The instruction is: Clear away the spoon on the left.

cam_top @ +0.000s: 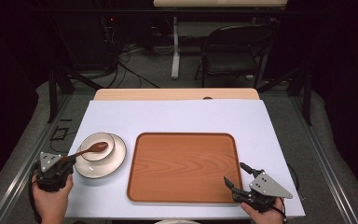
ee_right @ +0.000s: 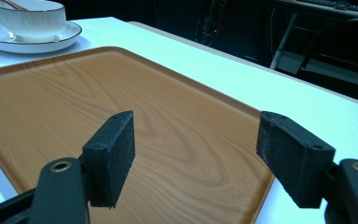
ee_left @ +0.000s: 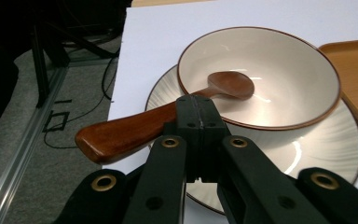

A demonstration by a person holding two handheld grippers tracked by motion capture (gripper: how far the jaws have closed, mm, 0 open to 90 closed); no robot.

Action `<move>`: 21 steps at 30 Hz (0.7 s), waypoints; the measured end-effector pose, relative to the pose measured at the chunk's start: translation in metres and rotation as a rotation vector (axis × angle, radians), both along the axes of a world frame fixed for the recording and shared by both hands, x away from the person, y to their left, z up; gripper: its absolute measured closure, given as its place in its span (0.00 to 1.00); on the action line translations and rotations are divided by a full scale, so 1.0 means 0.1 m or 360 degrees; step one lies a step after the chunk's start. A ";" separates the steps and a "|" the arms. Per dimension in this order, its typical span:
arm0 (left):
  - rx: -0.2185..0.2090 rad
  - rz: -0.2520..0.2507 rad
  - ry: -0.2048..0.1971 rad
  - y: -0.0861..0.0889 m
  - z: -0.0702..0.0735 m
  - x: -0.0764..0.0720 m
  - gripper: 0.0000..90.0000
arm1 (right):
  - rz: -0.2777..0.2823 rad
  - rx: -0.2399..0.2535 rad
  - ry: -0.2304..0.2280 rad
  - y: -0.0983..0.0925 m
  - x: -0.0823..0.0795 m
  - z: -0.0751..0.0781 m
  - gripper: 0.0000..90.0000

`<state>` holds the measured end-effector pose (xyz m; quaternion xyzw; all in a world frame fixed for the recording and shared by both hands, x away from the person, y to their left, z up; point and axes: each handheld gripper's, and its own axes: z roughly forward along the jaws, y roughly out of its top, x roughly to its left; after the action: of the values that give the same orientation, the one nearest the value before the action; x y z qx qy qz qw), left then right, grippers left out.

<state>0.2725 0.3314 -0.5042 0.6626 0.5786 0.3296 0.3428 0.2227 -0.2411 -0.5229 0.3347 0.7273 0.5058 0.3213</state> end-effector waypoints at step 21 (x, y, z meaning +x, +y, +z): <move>-0.0077 0.0103 -0.0037 0.17 0.00 0.33 1.00 | 0.0002 -0.0002 0.0002 0.00 0.00 0.00 0.31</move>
<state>0.3058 0.3482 -0.5037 0.6312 0.6035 0.3340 0.3547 0.2228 -0.2412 -0.5231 0.3343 0.7280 0.5054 0.3207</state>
